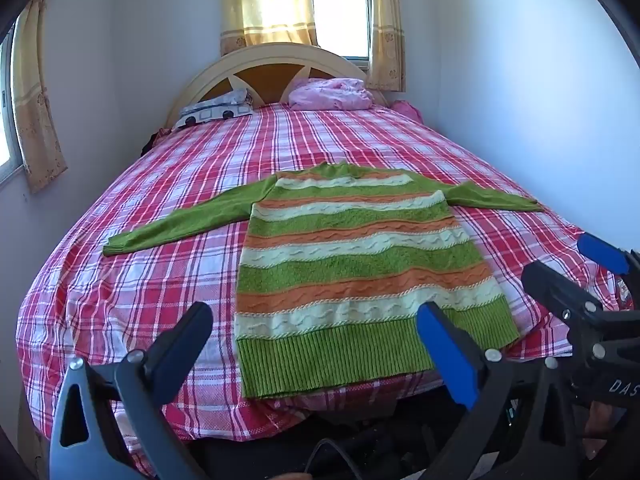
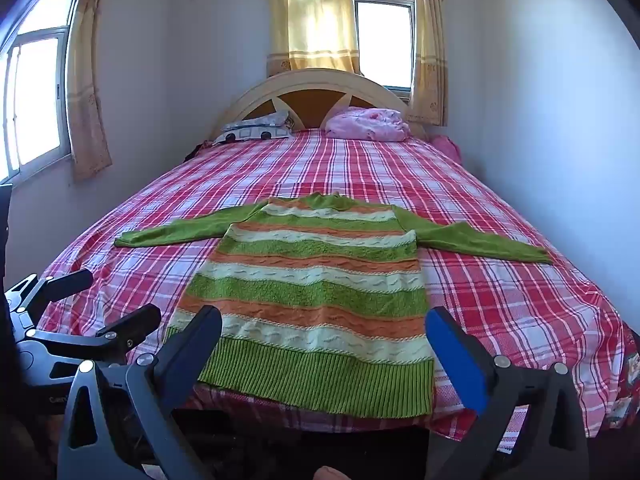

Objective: Fold small clothes

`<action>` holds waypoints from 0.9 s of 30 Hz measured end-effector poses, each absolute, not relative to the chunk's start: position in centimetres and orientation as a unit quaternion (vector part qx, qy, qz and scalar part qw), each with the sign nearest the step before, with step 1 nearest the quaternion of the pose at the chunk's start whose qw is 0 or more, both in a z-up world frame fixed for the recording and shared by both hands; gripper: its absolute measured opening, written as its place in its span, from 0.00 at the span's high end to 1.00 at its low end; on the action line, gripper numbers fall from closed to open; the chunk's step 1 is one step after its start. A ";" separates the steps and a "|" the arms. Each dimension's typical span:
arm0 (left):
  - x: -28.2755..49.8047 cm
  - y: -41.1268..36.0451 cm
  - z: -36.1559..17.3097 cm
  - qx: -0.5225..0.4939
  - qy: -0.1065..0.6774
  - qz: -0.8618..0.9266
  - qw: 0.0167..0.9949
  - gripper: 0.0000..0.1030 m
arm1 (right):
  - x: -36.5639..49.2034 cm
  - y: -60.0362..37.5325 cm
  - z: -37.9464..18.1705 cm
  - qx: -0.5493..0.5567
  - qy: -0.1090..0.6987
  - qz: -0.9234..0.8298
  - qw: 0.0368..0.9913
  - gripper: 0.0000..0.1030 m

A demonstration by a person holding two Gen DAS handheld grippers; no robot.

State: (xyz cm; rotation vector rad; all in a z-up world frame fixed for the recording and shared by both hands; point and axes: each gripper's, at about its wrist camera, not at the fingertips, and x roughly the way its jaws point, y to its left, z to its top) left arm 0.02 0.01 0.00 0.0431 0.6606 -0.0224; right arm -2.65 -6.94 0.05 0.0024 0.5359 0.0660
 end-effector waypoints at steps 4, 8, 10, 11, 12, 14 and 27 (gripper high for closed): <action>0.0 -0.1 0.0 0.016 0.322 -0.015 0.946 0.00 | -2.7 -6.8 0.0 -0.004 0.261 0.033 0.965 0.01; 0.1 0.3 -0.3 0.010 0.332 -0.014 0.943 0.00 | -2.7 -6.9 0.0 -0.003 0.261 0.033 0.965 0.01; 0.3 -0.1 -0.3 0.009 0.332 -0.014 0.943 0.00 | -2.7 -6.8 -0.4 -0.004 0.264 0.032 0.964 0.01; 0.4 -0.2 -0.4 0.010 0.332 -0.014 0.943 0.00 | -2.5 -6.9 -0.4 -0.004 0.265 0.032 0.964 0.01; 0.3 -0.1 -0.5 0.010 0.331 -0.014 0.944 0.00 | -2.6 -6.9 -0.3 -0.003 0.266 0.032 0.963 0.01; 0.2 -0.2 -0.3 0.009 0.329 -0.015 0.944 0.00 | -2.5 -6.9 -0.1 -0.003 0.268 0.031 0.963 0.01; 0.2 -0.4 -0.2 0.011 0.328 -0.017 0.944 0.00 | -2.6 -6.8 -0.3 -0.003 0.269 0.031 0.963 0.01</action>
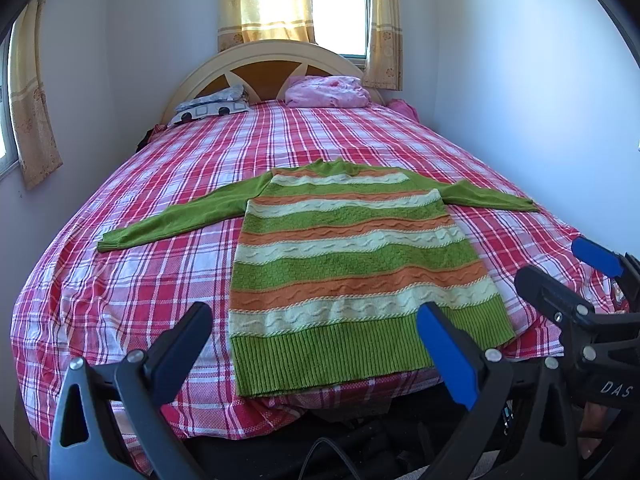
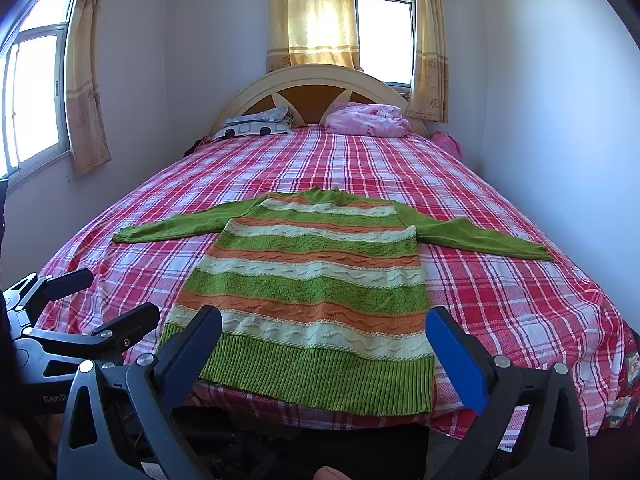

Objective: Fold small clothes

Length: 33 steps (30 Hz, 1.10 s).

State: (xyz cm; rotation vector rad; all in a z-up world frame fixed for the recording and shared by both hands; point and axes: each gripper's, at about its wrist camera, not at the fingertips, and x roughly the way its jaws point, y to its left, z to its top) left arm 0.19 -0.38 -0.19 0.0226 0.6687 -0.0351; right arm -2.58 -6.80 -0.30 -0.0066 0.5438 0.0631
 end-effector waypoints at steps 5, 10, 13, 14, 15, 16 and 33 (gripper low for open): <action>0.2 -0.1 -0.1 0.008 0.327 -0.017 0.945 0.00 | -2.5 -6.8 -0.2 -0.004 0.270 0.031 0.962 0.01; 0.1 0.0 0.1 0.010 0.325 -0.016 0.945 0.00 | -2.5 -6.8 -0.3 -0.004 0.270 0.031 0.962 0.01; 0.1 0.2 0.1 0.009 0.324 -0.015 0.946 0.00 | -2.5 -6.8 -0.3 -0.004 0.270 0.031 0.962 0.01; 0.2 0.3 0.1 0.008 0.324 -0.015 0.946 0.00 | -2.5 -6.8 -0.3 -0.004 0.271 0.031 0.962 0.01; 0.1 0.2 0.1 0.009 0.324 -0.015 0.946 0.00 | -2.5 -6.8 -0.3 -0.004 0.271 0.031 0.962 0.01; 0.1 0.2 0.1 0.009 0.324 -0.015 0.946 0.00 | -2.5 -6.8 -0.4 -0.003 0.271 0.031 0.962 0.01; 0.1 0.3 0.3 0.007 0.321 -0.012 0.947 0.00 | -2.3 -6.9 -0.4 -0.004 0.273 0.031 0.962 0.01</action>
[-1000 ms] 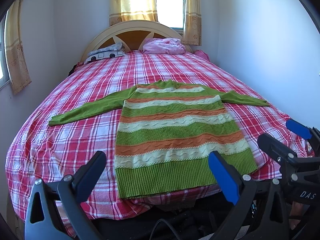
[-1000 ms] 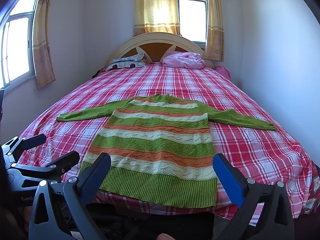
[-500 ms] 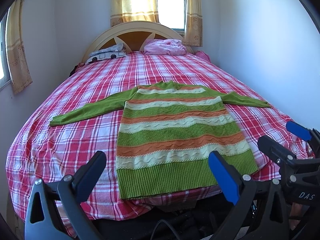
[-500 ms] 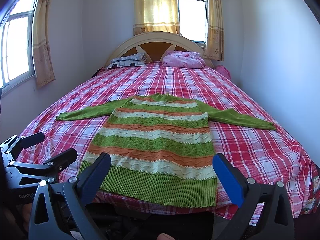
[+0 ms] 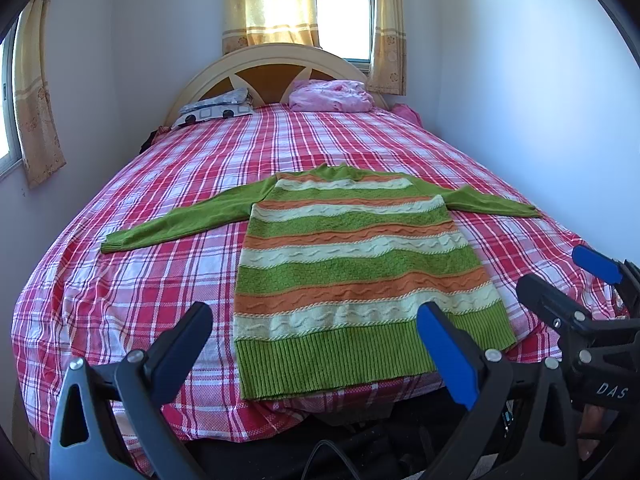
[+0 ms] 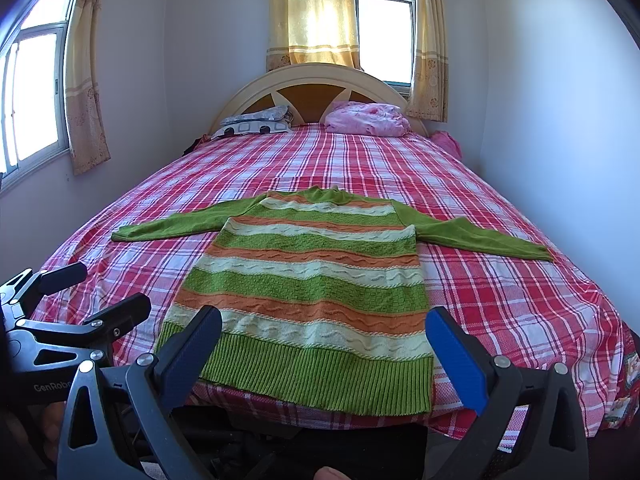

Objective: Fold small clothes

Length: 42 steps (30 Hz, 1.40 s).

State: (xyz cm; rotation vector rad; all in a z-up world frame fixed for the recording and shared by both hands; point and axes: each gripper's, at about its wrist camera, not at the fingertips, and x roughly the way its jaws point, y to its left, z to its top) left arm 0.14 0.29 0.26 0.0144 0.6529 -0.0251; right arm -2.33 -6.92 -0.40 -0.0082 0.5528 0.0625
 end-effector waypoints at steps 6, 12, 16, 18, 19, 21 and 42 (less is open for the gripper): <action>0.1 0.2 0.2 0.007 0.321 -0.012 0.947 0.00 | -2.3 -7.0 -0.4 -0.004 0.273 0.032 0.962 0.01; 0.2 0.4 0.2 0.005 0.321 -0.012 0.947 0.00 | -2.3 -7.0 -0.4 -0.003 0.273 0.031 0.962 0.01; 0.2 0.5 0.2 0.005 0.321 -0.012 0.947 0.00 | -2.3 -7.0 -0.3 -0.003 0.273 0.032 0.962 0.01; 0.3 0.5 0.2 0.005 0.322 -0.013 0.946 0.00 | -2.2 -7.0 -0.4 -0.004 0.274 0.033 0.961 0.01; 0.3 0.6 0.2 0.004 0.323 -0.013 0.946 0.00 | -2.2 -7.0 -0.4 -0.004 0.275 0.033 0.961 0.01; 0.3 0.6 0.2 0.004 0.322 -0.012 0.947 0.00 | -2.1 -6.9 -0.5 -0.003 0.276 0.034 0.961 0.01; 2.9 0.4 -1.6 0.032 0.340 -0.025 0.940 0.00 | 0.5 -7.4 -3.1 -0.017 0.308 0.032 0.951 0.01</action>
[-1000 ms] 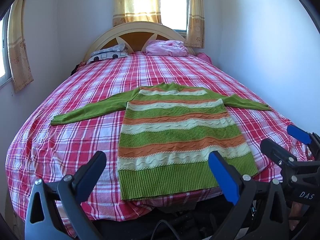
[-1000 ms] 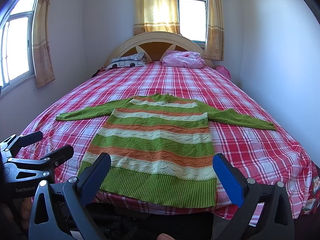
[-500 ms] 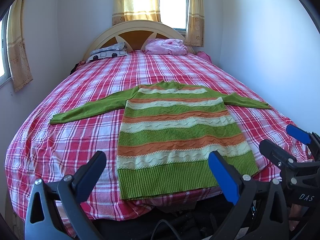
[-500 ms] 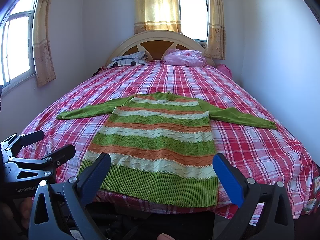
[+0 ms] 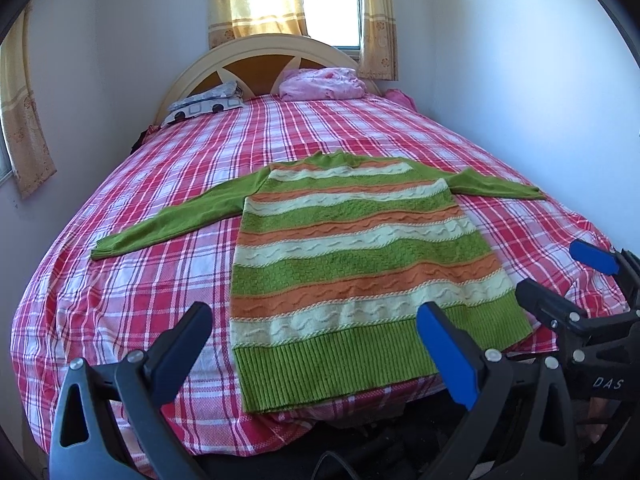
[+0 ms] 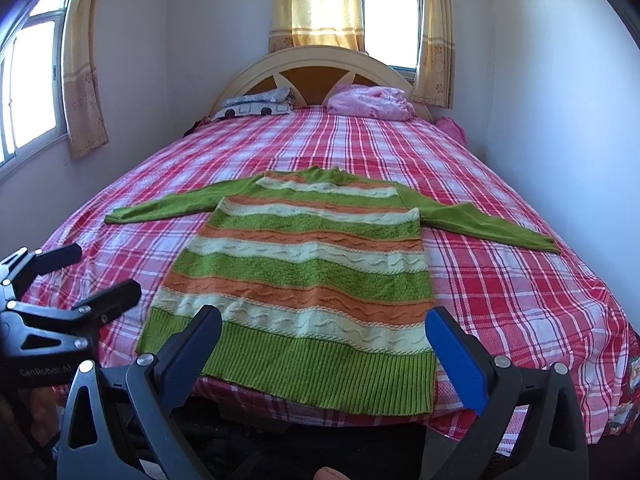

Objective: Fold small clothes
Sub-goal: 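Reach the right gripper to the green sleeve cuff and close on it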

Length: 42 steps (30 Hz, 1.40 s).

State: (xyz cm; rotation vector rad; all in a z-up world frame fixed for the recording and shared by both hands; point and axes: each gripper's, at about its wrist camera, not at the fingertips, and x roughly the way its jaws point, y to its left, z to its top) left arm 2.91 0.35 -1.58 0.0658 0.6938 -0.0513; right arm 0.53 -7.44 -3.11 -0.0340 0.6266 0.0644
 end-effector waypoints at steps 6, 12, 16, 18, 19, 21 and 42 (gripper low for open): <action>6.1 1.0 -2.3 0.037 0.349 -0.018 0.936 0.00 | 3.5 -9.2 -5.0 -0.012 0.329 0.014 0.944 0.01; 10.1 1.1 -3.4 0.052 0.355 -0.017 0.933 0.00 | 6.9 -11.2 -6.8 -0.014 0.348 -0.005 0.937 0.01; 13.0 1.2 -4.0 0.057 0.362 -0.010 0.930 0.00 | 10.1 -13.4 -7.7 -0.010 0.361 -0.020 0.932 0.01; 14.7 1.2 -4.3 0.061 0.365 -0.008 0.929 0.00 | 11.6 -14.6 -8.1 -0.005 0.369 -0.027 0.929 0.01; 15.4 1.1 -4.4 0.063 0.366 -0.008 0.928 0.00 | 12.3 -15.2 -8.3 -0.003 0.372 -0.031 0.928 0.01; 16.9 1.0 -4.7 0.066 0.368 -0.008 0.927 0.00 | 13.6 -16.3 -8.6 -0.005 0.373 -0.039 0.927 0.01; 29.7 0.0 -8.3 0.089 0.335 -0.013 0.938 0.00 | 24.2 -39.9 -12.0 0.182 0.378 -0.158 0.894 0.02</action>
